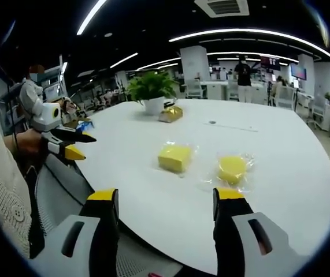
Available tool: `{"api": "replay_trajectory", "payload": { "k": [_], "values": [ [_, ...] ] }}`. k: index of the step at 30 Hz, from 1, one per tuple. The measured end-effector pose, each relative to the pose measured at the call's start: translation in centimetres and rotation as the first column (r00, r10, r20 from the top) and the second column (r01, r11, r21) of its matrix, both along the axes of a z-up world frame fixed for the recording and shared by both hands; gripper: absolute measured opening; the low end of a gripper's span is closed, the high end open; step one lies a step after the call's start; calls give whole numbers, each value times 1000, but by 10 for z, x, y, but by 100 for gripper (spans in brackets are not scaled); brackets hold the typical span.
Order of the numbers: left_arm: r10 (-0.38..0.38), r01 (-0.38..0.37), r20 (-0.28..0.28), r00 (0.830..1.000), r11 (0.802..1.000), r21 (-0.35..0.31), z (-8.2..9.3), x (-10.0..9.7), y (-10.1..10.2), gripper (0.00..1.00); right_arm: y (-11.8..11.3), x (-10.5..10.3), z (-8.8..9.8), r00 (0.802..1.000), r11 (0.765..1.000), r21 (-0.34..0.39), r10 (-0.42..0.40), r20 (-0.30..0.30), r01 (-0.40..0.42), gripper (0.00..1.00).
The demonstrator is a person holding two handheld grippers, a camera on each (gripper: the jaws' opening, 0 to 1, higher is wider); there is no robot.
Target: Compare the silicone blocks by pressing each to a similar depth, holding the contact briefly, and releasing to observe deformation and rebound differences across the visible hardness samples.
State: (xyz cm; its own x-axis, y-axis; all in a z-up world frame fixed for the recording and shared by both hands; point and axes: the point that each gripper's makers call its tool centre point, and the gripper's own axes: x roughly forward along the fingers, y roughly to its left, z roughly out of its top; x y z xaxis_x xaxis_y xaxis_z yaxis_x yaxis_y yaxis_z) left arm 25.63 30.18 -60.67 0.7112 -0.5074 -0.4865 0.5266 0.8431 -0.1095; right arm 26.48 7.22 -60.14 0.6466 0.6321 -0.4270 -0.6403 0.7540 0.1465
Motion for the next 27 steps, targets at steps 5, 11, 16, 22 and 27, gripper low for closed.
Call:
{"api": "replay_trajectory", "payload": {
  "k": [5,11,16,22,27],
  "values": [
    [-1,1,0,1000,1000,-2,0,0,1,65,0,2,-3,1000,1000,-11,-1,-11,1,63],
    [3,-3,-7,1000,1000,5,-3,-2,3,66,-1,1,-5,1000,1000,-2,-4,-15,4,65],
    [11,-11,-13,1000,1000,11,-4,-1,3,66,-2,2,-7,1000,1000,4,-3,-29,3,66],
    [9,-8,-25,1000,1000,20,-6,1,1,66,-7,7,-8,999,1000,4,-5,-34,6,66],
    [1,0,-37,999,1000,17,-6,10,0,66,-10,11,-8,999,1000,13,-7,-44,7,66]
  ]
}}
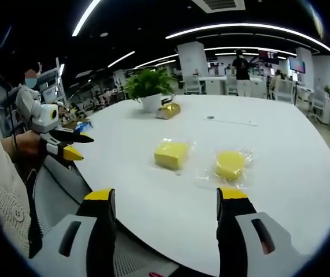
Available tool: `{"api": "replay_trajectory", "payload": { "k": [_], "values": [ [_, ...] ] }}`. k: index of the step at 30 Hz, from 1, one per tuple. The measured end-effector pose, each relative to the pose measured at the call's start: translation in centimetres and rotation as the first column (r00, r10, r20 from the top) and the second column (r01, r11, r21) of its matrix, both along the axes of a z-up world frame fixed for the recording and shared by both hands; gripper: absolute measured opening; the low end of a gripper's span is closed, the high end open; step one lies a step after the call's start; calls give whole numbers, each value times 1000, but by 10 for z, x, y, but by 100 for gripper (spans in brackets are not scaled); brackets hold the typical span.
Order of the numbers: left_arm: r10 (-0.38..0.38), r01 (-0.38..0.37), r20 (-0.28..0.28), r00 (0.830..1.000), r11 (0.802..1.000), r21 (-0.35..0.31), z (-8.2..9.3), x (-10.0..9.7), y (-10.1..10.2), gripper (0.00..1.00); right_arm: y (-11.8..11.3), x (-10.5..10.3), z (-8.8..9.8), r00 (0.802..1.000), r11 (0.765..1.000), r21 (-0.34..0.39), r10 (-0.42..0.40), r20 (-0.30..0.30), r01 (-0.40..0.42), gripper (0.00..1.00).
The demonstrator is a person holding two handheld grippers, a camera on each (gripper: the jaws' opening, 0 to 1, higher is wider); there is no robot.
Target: Compare the silicone blocks by pressing each to a similar depth, holding the contact briefly, and releasing to observe deformation and rebound differences across the visible hardness samples.
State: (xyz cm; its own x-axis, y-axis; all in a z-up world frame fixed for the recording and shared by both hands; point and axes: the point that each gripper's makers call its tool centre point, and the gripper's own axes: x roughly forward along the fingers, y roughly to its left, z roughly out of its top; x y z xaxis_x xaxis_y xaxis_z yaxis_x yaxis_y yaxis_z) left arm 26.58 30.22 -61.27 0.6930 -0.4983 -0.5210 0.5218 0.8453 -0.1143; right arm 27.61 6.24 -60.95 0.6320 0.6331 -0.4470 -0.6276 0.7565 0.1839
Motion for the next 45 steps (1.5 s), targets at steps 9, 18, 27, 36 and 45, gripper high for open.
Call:
{"api": "replay_trajectory", "payload": {
  "k": [9,18,27,36,45],
  "values": [
    [12,-24,-56,998,978,-207,15,54,-11,67,-5,13,16,1000,999,46,-9,30,8,68],
    [54,-129,-174,983,880,-458,6,122,-25,64,-14,24,3,1000,999,42,-15,-14,16,68],
    [76,-230,-312,947,838,-495,-62,175,-29,59,-22,27,-14,996,999,31,-41,-79,44,67],
    [66,-286,-386,920,786,-549,-95,213,-46,57,-29,36,-19,992,998,10,-67,-110,68,67],
    [56,-414,-489,871,621,-666,-105,232,-56,35,-26,41,-26,990,998,0,-69,-127,69,65]
  ]
}}
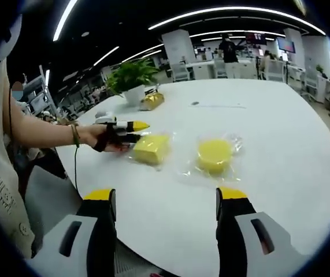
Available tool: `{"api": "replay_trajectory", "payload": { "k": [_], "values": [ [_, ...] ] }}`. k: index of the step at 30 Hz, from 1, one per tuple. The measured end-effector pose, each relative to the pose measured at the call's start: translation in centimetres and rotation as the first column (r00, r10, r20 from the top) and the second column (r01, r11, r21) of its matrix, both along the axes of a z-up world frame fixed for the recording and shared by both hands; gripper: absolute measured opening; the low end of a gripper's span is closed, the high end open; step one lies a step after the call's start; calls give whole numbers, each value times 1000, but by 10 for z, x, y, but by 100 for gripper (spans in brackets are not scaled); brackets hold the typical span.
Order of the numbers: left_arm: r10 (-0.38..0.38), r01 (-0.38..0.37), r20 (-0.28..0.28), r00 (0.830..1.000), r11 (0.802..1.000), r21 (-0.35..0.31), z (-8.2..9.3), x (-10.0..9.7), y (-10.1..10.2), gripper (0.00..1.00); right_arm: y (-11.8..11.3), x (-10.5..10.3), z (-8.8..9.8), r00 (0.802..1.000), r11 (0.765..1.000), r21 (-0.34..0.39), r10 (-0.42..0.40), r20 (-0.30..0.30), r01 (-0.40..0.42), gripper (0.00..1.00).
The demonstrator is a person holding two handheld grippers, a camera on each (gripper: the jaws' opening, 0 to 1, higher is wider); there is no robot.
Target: Compare the silicone blocks by pressing each to a similar depth, holding the contact briefly, and releasing to observe deformation and rebound differences across the visible hardness samples.
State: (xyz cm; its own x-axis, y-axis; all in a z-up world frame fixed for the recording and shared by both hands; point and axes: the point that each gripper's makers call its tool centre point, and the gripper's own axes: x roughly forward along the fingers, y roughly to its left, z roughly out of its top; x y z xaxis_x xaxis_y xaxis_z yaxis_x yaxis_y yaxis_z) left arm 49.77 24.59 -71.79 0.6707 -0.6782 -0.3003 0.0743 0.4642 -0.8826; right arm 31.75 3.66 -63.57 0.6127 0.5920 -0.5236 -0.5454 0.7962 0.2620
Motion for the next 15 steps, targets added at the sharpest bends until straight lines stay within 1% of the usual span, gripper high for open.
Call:
{"api": "replay_trajectory", "payload": {
  "k": [2,4,5,6,7,9,10,11,15],
  "values": [
    [-4,4,-2,1000,1000,-1,-4,0,1,25,2,2,-2,1000,1000,9,2,-6,-2,65],
    [-8,8,-16,1000,1000,1,-7,-2,1,16,3,2,-4,1000,1000,3,7,-15,-7,64],
    [-12,12,-21,1000,1000,1,-9,-3,1,13,4,3,-4,1000,1000,4,9,-17,-9,64],
    [3,-3,-18,1000,999,-43,-4,-1,-1,12,5,3,-4,1000,1000,4,11,-17,-11,63],
    [12,-13,-36,999,999,-52,-6,0,-1,10,4,4,-4,1000,1000,2,12,-18,-12,63],
    [18,-20,-24,1000,998,-61,-3,0,0,6,5,4,-5,1000,1000,1,14,-24,-14,63],
    [22,-23,-18,1000,998,-61,-3,1,1,3,5,4,-5,1000,1000,1,14,-26,-14,63],
    [18,-18,-11,1000,998,-58,-3,1,1,2,5,4,-4,1000,1000,1,14,-25,-14,63],
    [-13,14,33,999,1000,-21,2,0,-2,0,5,6,-3,1000,1000,2,15,-22,-15,62]
  ]
}}
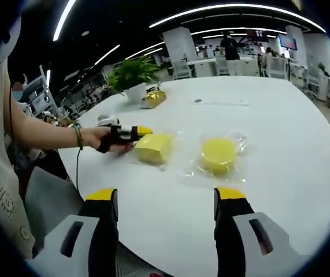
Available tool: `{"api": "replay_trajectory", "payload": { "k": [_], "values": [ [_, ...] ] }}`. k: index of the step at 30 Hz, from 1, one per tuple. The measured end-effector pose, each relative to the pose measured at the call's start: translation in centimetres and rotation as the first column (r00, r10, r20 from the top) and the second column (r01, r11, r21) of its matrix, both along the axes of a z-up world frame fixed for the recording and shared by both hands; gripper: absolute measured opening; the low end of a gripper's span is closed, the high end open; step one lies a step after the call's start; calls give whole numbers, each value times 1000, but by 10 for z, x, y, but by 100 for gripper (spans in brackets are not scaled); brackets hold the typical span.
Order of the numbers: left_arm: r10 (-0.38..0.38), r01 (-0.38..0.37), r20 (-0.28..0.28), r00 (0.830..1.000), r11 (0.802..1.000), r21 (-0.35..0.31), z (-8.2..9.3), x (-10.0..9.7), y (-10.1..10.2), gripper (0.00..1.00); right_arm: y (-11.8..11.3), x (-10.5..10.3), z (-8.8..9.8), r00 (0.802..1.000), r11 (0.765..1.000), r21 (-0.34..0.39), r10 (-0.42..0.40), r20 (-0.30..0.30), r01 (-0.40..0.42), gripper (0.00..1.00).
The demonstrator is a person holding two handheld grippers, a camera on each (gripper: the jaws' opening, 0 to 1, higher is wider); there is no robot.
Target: Compare the silicone blocks by pressing each to a similar depth, holding the contact briefly, and releasing to observe deformation and rebound differences across the visible hardness samples.
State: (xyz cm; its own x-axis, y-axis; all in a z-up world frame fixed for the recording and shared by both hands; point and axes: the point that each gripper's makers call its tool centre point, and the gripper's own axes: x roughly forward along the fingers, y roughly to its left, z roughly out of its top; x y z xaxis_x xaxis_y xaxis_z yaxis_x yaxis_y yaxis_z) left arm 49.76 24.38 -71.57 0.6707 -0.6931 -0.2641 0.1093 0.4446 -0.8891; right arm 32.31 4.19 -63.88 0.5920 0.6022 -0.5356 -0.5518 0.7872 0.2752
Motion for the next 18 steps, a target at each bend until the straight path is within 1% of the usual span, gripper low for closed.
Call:
{"api": "replay_trajectory", "payload": {
  "k": [1,4,9,14,15,16,18],
  "values": [
    [2,-2,13,1000,1000,13,2,0,0,0,0,0,0,1000,1000,-3,1,3,-1,62],
    [4,-5,34,999,1000,25,9,0,-2,0,0,1,1,1000,1000,1,-3,11,3,63],
    [-4,3,59,998,1000,25,26,-3,-6,0,0,-2,4,1000,1000,-4,2,24,-2,64],
    [-17,17,86,996,1000,5,46,-9,-12,0,1,-5,9,999,1000,2,-5,34,5,65],
    [-21,21,94,995,1000,9,49,-10,-13,0,0,-5,12,999,1000,6,-8,43,8,65],
    [-39,36,117,992,999,31,55,-12,-16,0,1,-6,13,999,1000,7,-8,48,8,65],
    [-51,46,133,990,998,40,62,-15,-19,0,1,-7,17,998,1000,15,-11,62,10,65]
  ]
}}
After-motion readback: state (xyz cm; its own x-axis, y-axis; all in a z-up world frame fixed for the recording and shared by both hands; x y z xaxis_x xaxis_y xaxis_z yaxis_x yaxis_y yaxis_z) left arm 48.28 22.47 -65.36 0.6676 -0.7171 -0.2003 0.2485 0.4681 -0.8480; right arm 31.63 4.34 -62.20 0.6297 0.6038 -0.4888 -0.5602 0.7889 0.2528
